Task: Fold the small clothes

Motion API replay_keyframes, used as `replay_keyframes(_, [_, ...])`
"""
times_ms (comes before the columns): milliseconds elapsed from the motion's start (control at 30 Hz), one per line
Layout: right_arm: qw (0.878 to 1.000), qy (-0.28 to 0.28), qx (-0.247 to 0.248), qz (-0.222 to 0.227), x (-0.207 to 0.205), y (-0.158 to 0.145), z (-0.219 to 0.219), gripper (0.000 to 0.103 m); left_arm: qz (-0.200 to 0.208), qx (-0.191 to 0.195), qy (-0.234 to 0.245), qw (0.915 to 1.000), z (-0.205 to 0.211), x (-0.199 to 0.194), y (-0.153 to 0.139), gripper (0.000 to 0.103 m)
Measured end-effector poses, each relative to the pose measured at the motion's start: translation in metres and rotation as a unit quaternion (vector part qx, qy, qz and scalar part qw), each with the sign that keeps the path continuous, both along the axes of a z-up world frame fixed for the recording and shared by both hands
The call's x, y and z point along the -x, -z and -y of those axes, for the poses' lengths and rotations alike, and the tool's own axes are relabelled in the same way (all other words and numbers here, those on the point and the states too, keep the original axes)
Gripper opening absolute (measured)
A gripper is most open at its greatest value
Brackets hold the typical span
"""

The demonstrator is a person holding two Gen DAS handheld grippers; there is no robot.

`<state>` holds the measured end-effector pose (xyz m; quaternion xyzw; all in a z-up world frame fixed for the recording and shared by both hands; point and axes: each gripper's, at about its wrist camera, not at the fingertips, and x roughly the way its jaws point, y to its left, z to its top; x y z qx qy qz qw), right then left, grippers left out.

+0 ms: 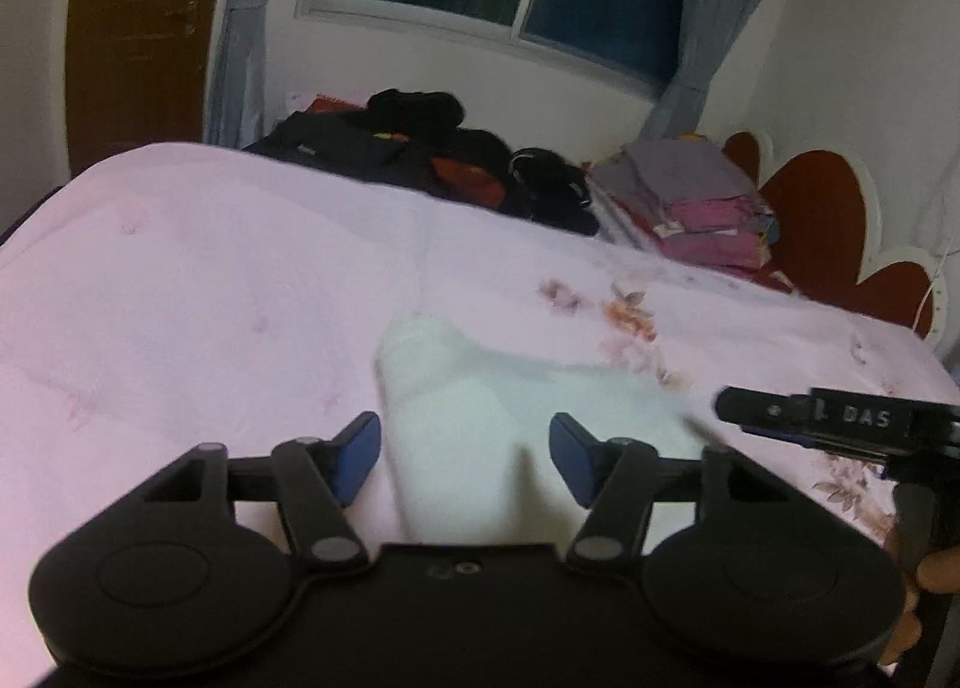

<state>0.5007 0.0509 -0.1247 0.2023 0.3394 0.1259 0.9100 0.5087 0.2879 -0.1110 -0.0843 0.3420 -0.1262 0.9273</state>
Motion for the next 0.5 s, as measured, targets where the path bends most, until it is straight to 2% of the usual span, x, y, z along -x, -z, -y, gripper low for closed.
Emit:
replay_keyframes(167, [0.999,-0.034,0.027,-0.005,-0.025,0.007,-0.032,0.037,-0.021,-0.004,0.019,0.9996,0.020,-0.024,0.018,0.051])
replay_keyframes(300, [0.996,-0.023,0.077,-0.026,-0.039,0.032,-0.040,0.037,-0.042,-0.019,0.014,0.9989,0.021,-0.033,0.038,0.054])
replay_keyframes(333, [0.995,-0.024,0.092,-0.038,-0.045,0.043,-0.041,0.037,-0.039,-0.023,0.013,0.9989,0.021,-0.033,0.040,0.053])
replay_keyframes(400, [0.995,-0.027,0.090,-0.040,-0.047,0.054,-0.038,0.037,-0.036,-0.028,0.014,0.9989,0.021,-0.031,0.042,0.053])
replay_keyframes(500, [0.993,-0.027,0.105,-0.041,-0.046,0.052,-0.041,0.037,-0.042,-0.020,0.009,0.9989,0.019,-0.023,0.033,0.051])
